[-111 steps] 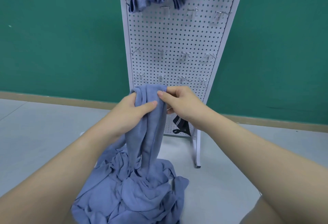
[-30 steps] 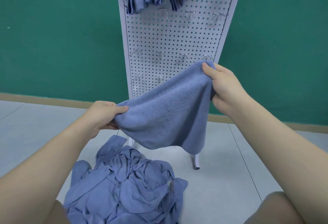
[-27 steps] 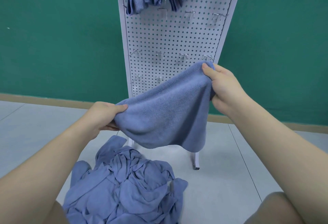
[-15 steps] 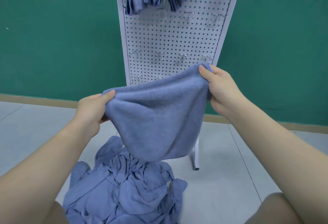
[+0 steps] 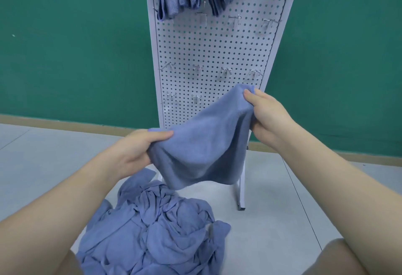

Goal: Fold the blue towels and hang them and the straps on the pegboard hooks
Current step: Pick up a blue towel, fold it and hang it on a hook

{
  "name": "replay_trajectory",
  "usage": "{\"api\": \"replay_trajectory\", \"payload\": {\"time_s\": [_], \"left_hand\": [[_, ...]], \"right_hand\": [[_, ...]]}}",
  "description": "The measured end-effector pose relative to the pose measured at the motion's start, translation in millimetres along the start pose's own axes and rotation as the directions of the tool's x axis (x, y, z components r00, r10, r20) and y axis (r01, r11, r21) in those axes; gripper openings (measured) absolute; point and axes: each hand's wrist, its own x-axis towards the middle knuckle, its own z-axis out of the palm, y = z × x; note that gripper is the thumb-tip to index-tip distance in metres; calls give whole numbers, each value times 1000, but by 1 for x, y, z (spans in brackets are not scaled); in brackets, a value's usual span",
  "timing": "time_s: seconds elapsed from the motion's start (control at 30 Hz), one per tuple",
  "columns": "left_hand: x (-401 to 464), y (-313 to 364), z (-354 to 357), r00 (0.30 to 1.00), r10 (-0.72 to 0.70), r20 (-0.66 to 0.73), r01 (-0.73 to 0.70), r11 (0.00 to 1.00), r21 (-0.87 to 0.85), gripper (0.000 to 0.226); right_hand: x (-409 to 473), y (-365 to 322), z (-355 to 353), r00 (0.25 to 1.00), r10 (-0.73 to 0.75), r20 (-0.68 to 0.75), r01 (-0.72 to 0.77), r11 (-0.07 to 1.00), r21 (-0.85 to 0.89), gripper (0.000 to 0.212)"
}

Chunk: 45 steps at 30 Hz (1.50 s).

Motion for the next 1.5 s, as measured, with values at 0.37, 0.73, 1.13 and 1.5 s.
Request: {"api": "replay_trajectory", "payload": {"time_s": [0.37, 0.73, 1.13, 1.5], "left_hand": [[6, 18, -10, 946, 129, -297, -189, 965, -180, 32], [-10, 18, 2, 944, 317, -95, -326, 941, -93, 30], [-9, 15, -5, 960, 277, -49, -276, 961, 21, 28], [-4, 12, -9, 954, 243, -178, -218, 965, 148, 16]], "right_hand": [[0, 1, 2, 970, 240, -50, -241, 970, -15, 20], [-4, 9, 7, 927, 280, 249, -250, 957, -146, 23], [-2, 18, 13, 998, 50, 38, -23, 855, -519, 35], [-2, 10, 9, 982, 187, -35, -190, 976, -109, 49]]}}
